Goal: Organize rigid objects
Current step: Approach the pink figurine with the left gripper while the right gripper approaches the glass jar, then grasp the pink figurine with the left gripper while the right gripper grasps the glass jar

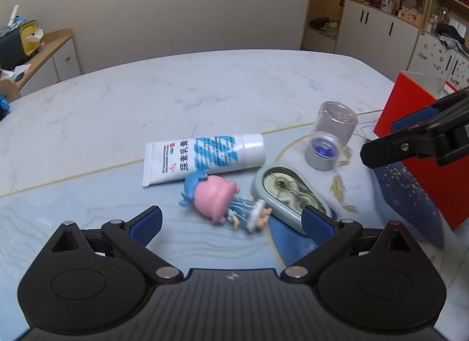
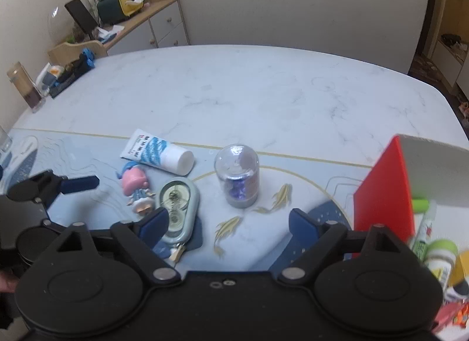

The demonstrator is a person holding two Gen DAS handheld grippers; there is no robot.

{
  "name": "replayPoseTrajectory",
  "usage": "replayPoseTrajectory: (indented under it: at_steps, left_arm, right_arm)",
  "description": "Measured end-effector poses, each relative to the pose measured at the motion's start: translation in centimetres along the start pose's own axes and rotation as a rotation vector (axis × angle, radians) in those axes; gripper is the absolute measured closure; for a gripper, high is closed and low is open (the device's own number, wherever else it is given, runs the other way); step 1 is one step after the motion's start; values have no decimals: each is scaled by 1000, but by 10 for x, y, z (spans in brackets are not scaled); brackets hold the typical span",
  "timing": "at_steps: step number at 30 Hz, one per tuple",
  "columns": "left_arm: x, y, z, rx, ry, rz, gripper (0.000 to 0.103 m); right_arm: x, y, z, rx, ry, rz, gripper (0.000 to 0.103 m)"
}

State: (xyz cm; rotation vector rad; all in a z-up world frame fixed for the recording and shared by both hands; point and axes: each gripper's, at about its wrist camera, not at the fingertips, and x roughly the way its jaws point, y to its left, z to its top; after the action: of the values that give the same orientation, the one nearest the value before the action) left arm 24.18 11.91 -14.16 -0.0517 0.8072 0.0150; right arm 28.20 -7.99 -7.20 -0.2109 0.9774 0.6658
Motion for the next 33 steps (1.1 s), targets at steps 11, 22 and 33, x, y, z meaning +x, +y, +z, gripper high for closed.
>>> replayPoseTrajectory:
  at_steps: [11,22,33]
  left_arm:
    - [21,14,4,37,-10,-6,2]
    - [19,6,3,81,-40,-28,27]
    - [11,3,3,71,-24,20,28]
  right_arm:
    - [36,3,15,-46,14,-42,28]
    - [48,4,20,-40,6,-64,46]
    - [34,2,17,-50,-17,-73,64]
